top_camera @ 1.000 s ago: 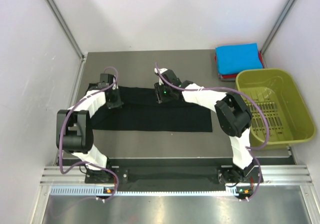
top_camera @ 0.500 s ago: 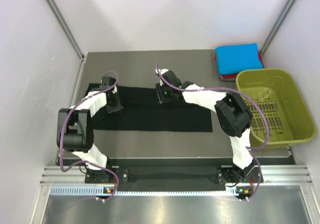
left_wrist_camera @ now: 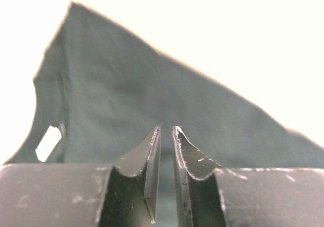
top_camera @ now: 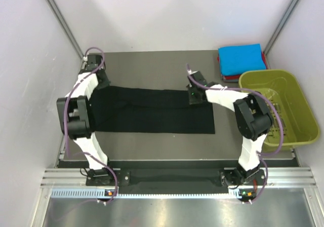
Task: Fold and stack the t-shirts
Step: Fold the tshirt
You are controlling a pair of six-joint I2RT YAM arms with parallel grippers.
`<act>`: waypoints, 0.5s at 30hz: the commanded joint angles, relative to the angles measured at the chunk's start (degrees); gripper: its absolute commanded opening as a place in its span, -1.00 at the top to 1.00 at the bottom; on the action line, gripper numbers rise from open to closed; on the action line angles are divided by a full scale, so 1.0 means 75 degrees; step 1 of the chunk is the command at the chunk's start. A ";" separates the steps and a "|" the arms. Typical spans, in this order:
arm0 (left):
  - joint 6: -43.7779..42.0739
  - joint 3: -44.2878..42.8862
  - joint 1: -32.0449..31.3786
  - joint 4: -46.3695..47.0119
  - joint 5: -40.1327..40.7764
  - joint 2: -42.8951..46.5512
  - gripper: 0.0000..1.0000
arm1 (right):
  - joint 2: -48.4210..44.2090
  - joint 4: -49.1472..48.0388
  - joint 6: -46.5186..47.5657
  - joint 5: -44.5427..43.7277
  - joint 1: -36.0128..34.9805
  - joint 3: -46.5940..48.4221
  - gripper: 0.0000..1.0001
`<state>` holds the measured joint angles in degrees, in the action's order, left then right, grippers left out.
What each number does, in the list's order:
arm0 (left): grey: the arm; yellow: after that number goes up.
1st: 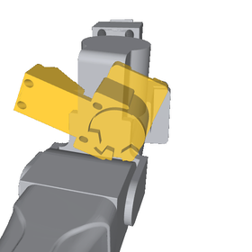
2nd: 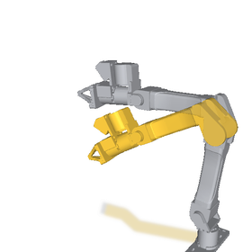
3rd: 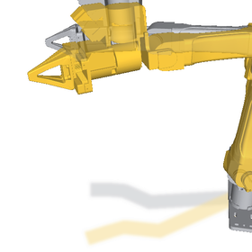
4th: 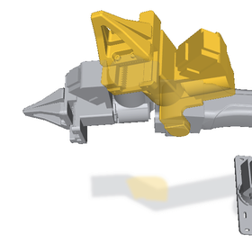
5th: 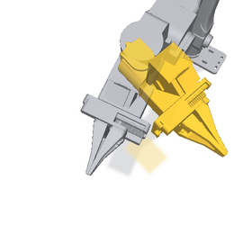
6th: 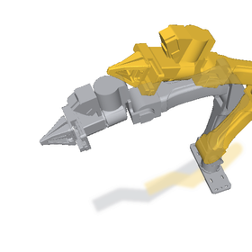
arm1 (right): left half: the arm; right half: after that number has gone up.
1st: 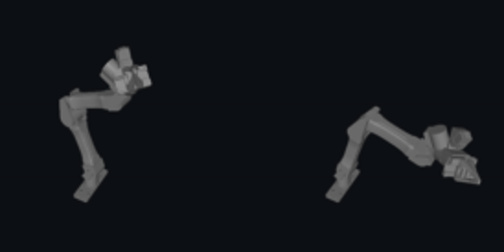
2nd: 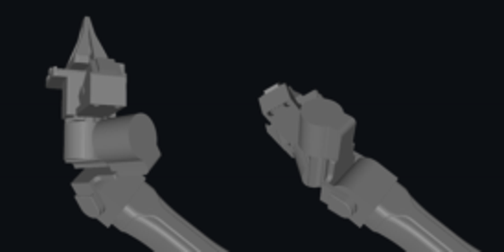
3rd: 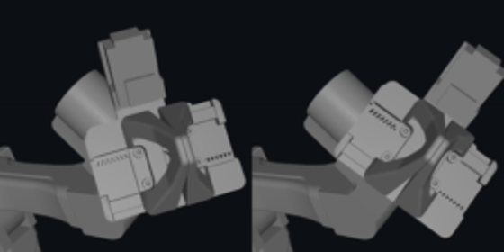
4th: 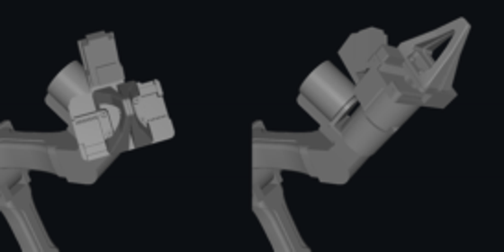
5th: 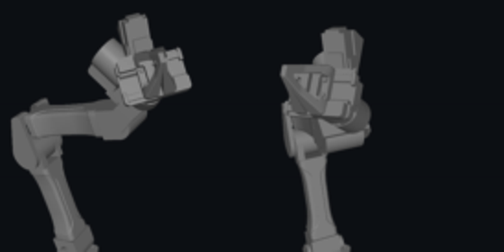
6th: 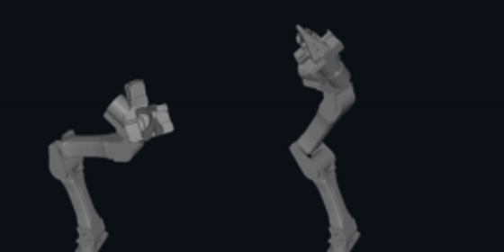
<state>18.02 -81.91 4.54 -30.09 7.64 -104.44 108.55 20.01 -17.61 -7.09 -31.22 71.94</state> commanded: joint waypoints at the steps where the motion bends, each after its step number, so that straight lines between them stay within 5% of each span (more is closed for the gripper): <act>1: 0.0000 -0.0819 0.0426 0.0238 0.0083 -0.0908 0.60 | -0.0482 -0.0195 0.0308 -0.0238 0.0471 0.0075 0.66; 10: -0.0059 -0.3664 0.1047 -0.0779 0.0736 -0.3603 0.66 | 0.0327 0.0320 0.0192 -0.0682 0.1198 0.0474 0.62; 15: 0.0385 -0.3799 0.1281 -0.1098 0.1442 -0.4297 0.67 | 0.0397 0.0332 0.0086 -0.1221 0.1491 0.0006 0.60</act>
<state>18.59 -110.48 12.62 -33.41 13.63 -133.97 110.59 21.32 -16.64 -11.53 -21.80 73.12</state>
